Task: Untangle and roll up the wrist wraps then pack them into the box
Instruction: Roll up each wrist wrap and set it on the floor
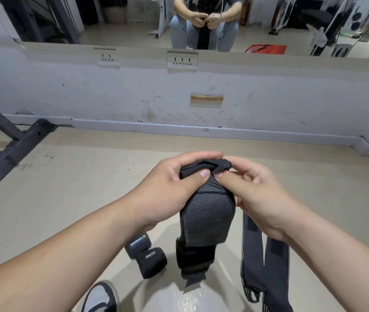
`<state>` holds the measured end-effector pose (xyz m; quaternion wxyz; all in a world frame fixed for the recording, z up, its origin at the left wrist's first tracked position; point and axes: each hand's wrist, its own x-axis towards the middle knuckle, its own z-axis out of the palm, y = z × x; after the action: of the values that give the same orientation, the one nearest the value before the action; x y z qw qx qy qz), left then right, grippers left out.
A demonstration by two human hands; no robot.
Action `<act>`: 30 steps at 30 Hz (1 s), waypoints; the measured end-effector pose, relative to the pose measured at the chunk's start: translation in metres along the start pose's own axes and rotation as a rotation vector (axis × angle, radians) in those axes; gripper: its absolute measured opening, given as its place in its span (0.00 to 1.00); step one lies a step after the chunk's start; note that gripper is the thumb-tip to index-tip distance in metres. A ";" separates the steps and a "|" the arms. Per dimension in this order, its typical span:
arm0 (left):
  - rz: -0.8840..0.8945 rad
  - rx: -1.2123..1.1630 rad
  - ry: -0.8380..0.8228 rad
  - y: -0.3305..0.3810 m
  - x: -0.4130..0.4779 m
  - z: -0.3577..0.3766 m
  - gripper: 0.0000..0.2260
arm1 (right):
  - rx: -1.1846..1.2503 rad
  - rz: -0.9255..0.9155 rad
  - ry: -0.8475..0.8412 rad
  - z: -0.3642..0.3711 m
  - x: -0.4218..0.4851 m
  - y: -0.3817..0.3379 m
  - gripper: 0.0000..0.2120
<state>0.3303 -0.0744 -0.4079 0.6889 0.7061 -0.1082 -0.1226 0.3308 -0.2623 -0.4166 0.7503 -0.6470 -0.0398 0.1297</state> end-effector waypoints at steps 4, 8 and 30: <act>-0.024 -0.015 0.049 0.002 0.003 0.001 0.19 | 0.137 -0.017 0.056 0.007 0.001 -0.007 0.14; -0.113 -0.203 0.034 0.004 0.003 0.002 0.20 | 0.213 -0.052 0.097 0.011 0.002 -0.011 0.18; -0.136 -0.464 0.224 -0.004 -0.001 0.030 0.09 | -0.304 -0.158 0.072 0.013 -0.005 -0.006 0.20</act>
<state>0.3196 -0.1027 -0.4122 0.8302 0.5442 0.0472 -0.1114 0.3237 -0.2517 -0.4078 0.6526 -0.7522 -0.0827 0.0395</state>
